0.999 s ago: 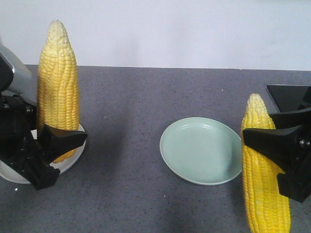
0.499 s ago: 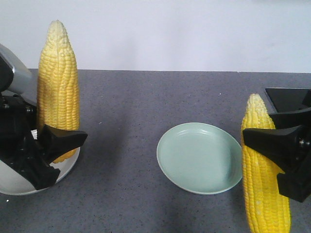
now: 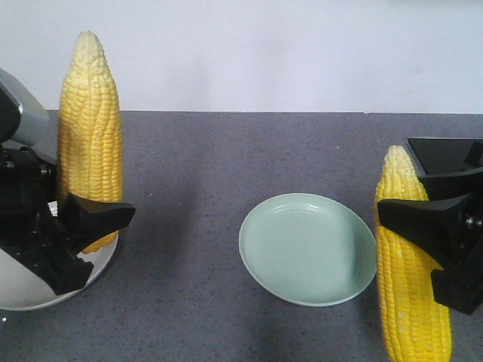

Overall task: Distribute corn equally
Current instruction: 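Move the right gripper's cob over the pale green plate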

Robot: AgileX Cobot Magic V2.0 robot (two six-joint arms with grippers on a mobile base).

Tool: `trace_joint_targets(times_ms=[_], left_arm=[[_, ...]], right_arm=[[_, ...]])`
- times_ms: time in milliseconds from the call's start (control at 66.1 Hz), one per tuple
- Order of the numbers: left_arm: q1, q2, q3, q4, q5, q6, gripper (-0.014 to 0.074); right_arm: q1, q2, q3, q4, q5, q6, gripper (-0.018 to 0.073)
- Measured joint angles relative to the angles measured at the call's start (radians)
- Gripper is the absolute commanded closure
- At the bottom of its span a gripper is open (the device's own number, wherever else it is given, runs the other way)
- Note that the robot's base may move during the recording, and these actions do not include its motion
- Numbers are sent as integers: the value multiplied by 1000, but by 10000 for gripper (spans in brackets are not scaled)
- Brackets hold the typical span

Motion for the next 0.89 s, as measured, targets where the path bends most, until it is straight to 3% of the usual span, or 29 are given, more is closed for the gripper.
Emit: trace_joint_targets(times_ms=[893], left_arm=[[0,0,0,0,0,0,305]], right_arm=[[0,0,0,1,-1,0,408]])
